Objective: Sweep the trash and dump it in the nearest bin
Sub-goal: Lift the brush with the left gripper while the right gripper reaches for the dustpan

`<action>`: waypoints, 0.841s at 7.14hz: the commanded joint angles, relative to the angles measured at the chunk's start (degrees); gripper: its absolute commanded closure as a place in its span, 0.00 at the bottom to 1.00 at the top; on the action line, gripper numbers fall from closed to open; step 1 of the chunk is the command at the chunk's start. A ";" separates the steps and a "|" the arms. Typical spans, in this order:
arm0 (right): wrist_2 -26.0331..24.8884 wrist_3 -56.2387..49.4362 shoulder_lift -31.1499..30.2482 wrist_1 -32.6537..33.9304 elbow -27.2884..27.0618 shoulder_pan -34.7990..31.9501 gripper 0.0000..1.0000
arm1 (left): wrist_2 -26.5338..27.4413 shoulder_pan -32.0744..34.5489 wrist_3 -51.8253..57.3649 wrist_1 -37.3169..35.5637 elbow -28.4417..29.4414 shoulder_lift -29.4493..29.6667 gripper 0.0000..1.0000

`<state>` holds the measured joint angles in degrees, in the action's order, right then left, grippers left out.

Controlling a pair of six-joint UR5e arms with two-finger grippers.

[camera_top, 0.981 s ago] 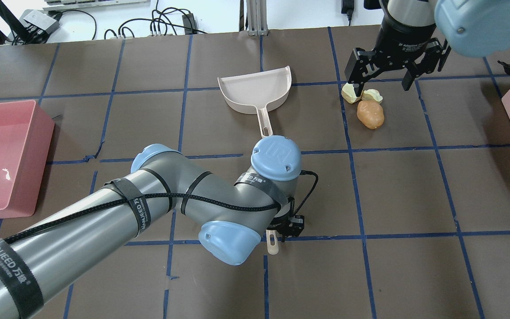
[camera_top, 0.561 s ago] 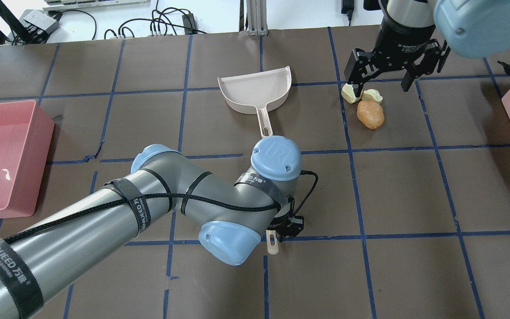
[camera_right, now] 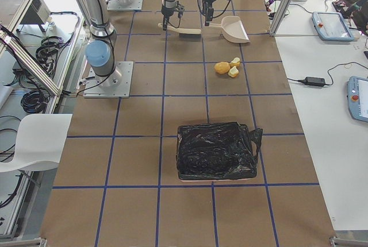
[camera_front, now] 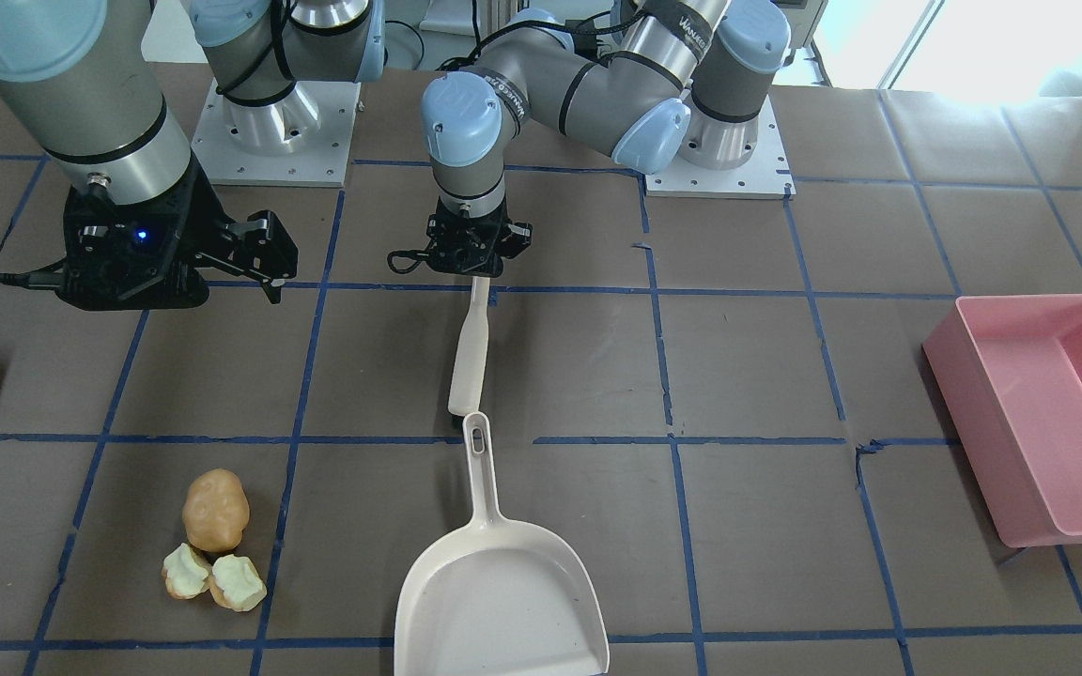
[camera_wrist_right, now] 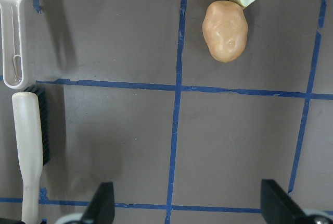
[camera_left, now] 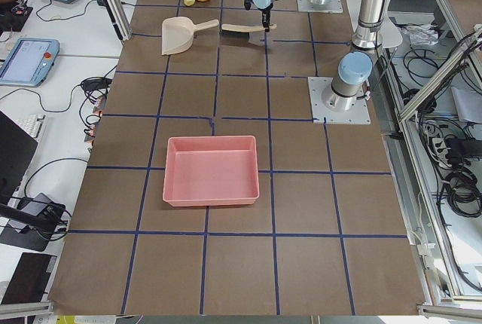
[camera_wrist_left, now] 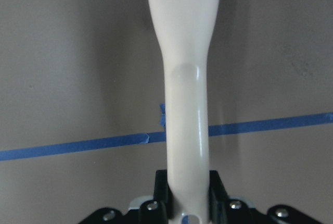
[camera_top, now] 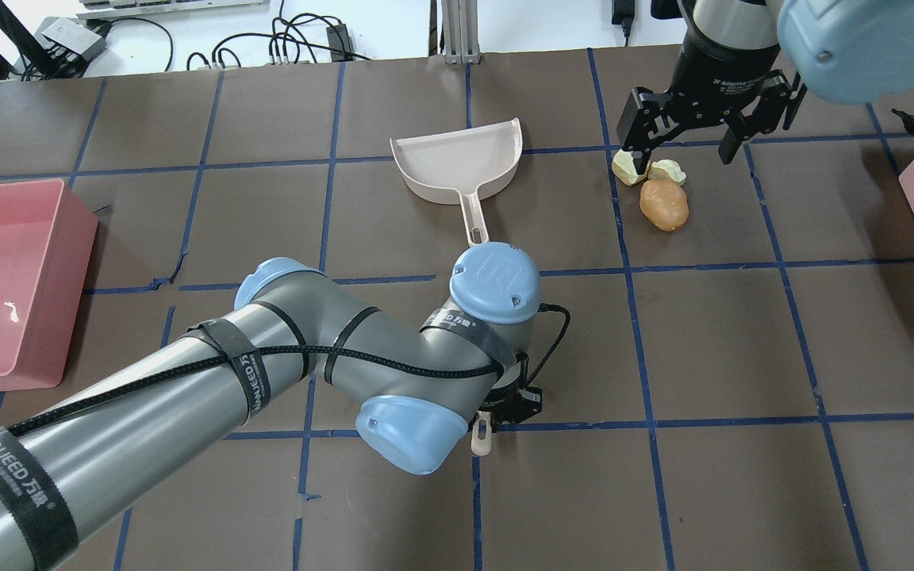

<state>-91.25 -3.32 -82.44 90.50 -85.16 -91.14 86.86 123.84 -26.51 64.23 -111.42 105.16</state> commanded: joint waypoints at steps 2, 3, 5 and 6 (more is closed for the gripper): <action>-0.07 -0.28 0.00 -0.06 0.00 0.09 0.00 | -0.02 -0.18 -1.51 0.89 0.94 -3.27 0.86; 0.28 -0.46 0.00 0.03 0.00 0.18 0.00 | -1.50 -1.14 -2.05 3.08 1.03 -6.16 0.87; 0.46 -0.64 0.09 0.03 0.00 0.26 0.00 | -4.75 -4.38 -4.84 7.98 4.17 -8.64 0.92; 0.46 -1.59 0.00 -0.23 -0.18 0.26 0.00 | -4.68 -6.40 -4.86 14.20 8.98 -9.87 0.94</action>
<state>-90.86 -4.13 -82.40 90.43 -85.22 -90.90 82.95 119.80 -30.56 72.29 -107.00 96.81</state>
